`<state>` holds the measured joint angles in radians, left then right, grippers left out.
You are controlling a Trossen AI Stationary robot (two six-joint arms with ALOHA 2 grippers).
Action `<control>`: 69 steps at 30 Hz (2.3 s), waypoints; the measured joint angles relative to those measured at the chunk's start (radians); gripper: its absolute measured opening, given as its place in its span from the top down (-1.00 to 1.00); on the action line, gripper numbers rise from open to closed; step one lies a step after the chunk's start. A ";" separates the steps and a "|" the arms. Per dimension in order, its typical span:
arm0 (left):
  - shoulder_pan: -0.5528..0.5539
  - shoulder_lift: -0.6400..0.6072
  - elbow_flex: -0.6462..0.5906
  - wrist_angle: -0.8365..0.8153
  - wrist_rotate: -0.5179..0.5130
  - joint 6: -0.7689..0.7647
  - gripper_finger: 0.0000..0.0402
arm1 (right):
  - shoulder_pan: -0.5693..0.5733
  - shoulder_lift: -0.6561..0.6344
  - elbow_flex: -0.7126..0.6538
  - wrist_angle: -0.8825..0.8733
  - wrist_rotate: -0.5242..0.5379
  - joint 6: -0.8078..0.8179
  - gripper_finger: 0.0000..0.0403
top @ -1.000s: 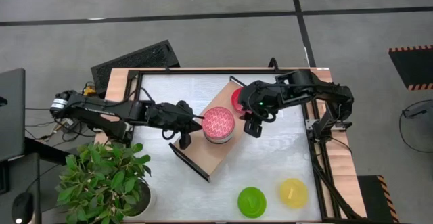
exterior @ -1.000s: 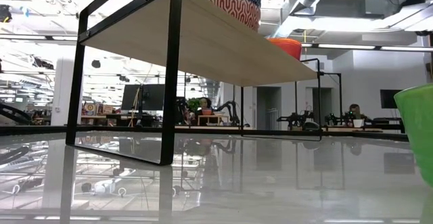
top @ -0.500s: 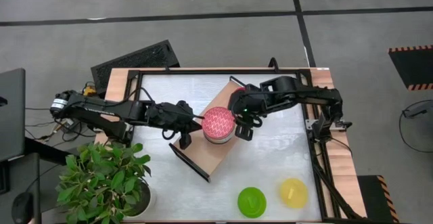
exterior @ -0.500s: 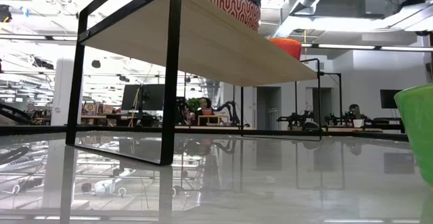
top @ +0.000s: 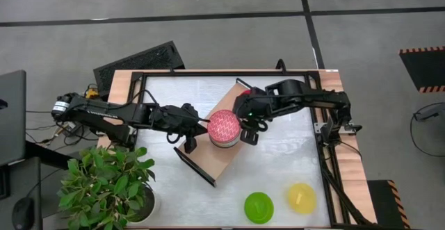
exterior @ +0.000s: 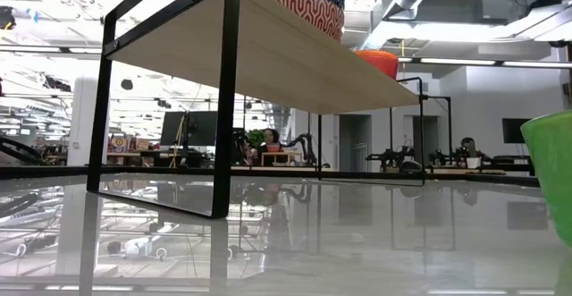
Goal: Place and stack bowls onto a shelf
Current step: Adjust the stacked patterned bowls on the shelf
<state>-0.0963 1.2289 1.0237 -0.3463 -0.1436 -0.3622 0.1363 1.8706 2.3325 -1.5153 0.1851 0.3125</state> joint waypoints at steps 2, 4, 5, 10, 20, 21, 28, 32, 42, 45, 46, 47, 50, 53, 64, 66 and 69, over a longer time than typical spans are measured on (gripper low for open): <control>0.000 0.000 0.000 0.000 0.000 0.000 1.00 | 0.001 0.000 0.000 0.005 0.000 -0.019 0.13; 0.000 0.000 0.000 0.000 0.000 0.000 1.00 | 0.002 0.000 0.000 0.004 0.000 -0.021 0.13; 0.000 0.000 0.000 0.000 0.000 0.000 1.00 | 0.001 0.000 0.000 0.004 0.000 -0.016 0.13; 0.000 0.000 0.000 0.000 -0.001 0.011 1.00 | 0.000 0.000 0.000 0.000 0.000 0.001 0.13; 0.000 0.000 0.000 0.000 -0.002 0.011 1.00 | 0.000 0.000 0.000 -0.015 0.000 0.018 0.13; 0.000 0.000 0.000 0.000 -0.002 0.011 1.00 | 0.000 0.000 0.000 -0.020 0.000 0.020 0.13; 0.000 0.000 0.000 0.000 -0.002 0.011 1.00 | 0.000 0.000 0.000 0.003 0.000 0.001 0.13; 0.000 0.000 0.000 0.000 -0.002 0.011 1.00 | -0.003 0.000 0.000 0.035 0.013 -0.015 0.13; 0.000 0.000 0.001 0.000 -0.003 0.011 1.00 | -0.016 0.030 -0.002 -0.017 0.019 -0.023 0.13; 0.000 0.000 0.001 0.000 -0.003 0.016 1.00 | -0.016 0.058 0.000 -0.029 0.014 -0.030 0.13; 0.000 0.000 0.001 0.000 -0.003 0.019 1.00 | -0.016 0.061 0.000 -0.037 0.007 -0.032 0.13; 0.000 0.000 0.001 0.000 -0.003 0.019 1.00 | -0.016 0.064 -0.001 -0.050 0.000 -0.033 0.13; 0.000 0.000 0.001 0.000 -0.003 0.019 1.00 | -0.015 0.070 -0.002 -0.049 -0.001 -0.030 0.13; 0.000 0.000 0.001 0.000 -0.003 0.022 1.00 | -0.014 0.064 -0.002 -0.051 -0.001 -0.019 0.13; 0.014 0.000 0.001 0.001 0.000 0.022 1.00 | 0.002 0.004 0.001 -0.055 -0.001 0.046 0.17; 0.014 0.000 0.001 0.001 0.000 0.022 1.00 | 0.002 0.006 0.000 -0.055 -0.001 0.046 0.20; 0.014 0.000 0.001 0.001 0.000 0.022 1.00 | 0.001 0.018 -0.001 -0.055 -0.001 0.046 0.24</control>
<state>-0.0822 1.2285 1.0245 -0.3452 -0.1432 -0.3404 0.1371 1.8883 2.3318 -1.5707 0.1837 0.3580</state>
